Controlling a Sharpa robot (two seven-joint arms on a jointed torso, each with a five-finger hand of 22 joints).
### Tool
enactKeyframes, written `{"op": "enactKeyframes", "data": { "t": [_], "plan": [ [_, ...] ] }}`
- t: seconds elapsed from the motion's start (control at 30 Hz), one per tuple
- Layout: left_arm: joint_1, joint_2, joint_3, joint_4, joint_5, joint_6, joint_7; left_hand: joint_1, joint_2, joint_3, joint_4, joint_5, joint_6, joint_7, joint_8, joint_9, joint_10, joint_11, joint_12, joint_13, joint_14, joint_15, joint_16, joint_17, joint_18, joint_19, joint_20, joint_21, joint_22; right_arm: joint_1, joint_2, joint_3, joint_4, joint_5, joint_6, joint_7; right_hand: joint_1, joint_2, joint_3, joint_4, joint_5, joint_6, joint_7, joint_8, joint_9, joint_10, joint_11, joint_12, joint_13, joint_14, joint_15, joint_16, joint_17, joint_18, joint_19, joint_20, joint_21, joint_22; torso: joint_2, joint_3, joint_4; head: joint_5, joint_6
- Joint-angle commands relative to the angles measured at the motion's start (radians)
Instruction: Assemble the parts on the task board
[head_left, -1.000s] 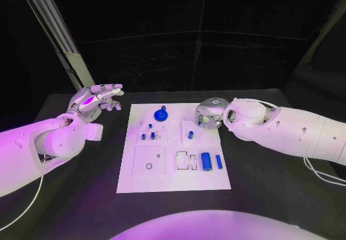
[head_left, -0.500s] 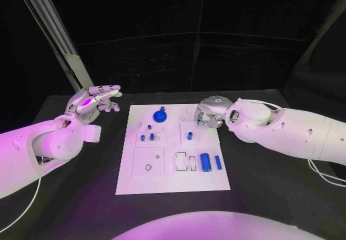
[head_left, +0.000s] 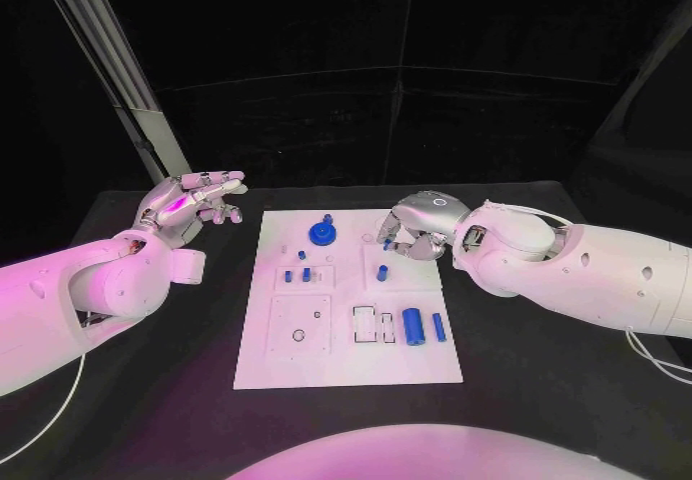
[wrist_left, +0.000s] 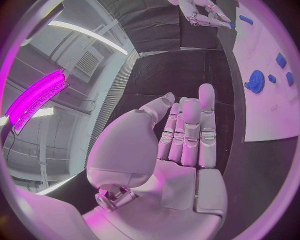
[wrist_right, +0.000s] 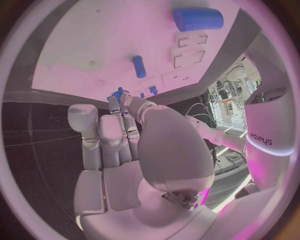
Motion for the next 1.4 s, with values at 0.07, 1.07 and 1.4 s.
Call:
{"op": "enactKeyframes", "data": {
  "t": [0.07,1.07,1.4],
  "plan": [
    [0.001,0.007,0.001,0.002,0.003,0.014,0.007,-0.004,0.002,-0.007,-0.001,-0.007,-0.006,0.004,0.004,-0.001,-0.004,0.001,0.004,0.001,-0.005,0.001,-0.004,-0.001,0.013,0.006,-0.001,-0.006,-0.001,0.001,0.021,0.001,0.042,0.053,-0.080,0.039,-0.004,-0.002,0.010,-0.001,0.006,0.005,0.000,-0.002,0.001,0.007,0.002,0.001,0.001,0.018,-0.006,0.008,0.002,-0.018,-0.007,-0.002,0.007,0.003,0.001,-0.0003,0.0035,0.013,0.000],
    [0.000,0.052,0.001,-0.011,0.003,0.038,-0.006,-0.005,-0.004,-0.015,-0.003,-0.008,-0.011,0.005,0.004,-0.002,-0.011,0.002,0.006,0.000,-0.009,0.002,-0.008,-0.009,0.013,0.006,0.000,-0.010,-0.005,-0.112,0.212,-0.043,0.004,-0.038,-0.005,0.023,-0.008,-0.004,0.019,-0.009,0.015,0.001,0.004,-0.006,-0.001,0.003,0.005,-0.003,0.001,0.016,-0.004,0.010,-0.002,-0.017,-0.015,0.000,0.009,0.000,0.000,-0.0021,0.0036,0.122,-0.046],
    [0.000,0.057,0.001,-0.013,0.003,0.040,-0.007,-0.005,-0.004,-0.015,-0.003,-0.008,-0.011,0.005,0.004,-0.002,-0.011,0.002,0.006,0.000,-0.009,0.002,-0.008,-0.009,0.013,0.006,0.000,-0.010,-0.005,-0.119,0.238,-0.045,-0.008,-0.080,-0.010,-0.013,-0.009,-0.005,0.019,-0.010,0.015,0.000,0.004,-0.006,-0.001,0.003,0.005,-0.003,0.001,0.016,-0.004,0.010,-0.002,-0.017,-0.015,0.000,0.010,0.001,0.001,-0.0021,0.0022,0.129,-0.051]
  ]
}}
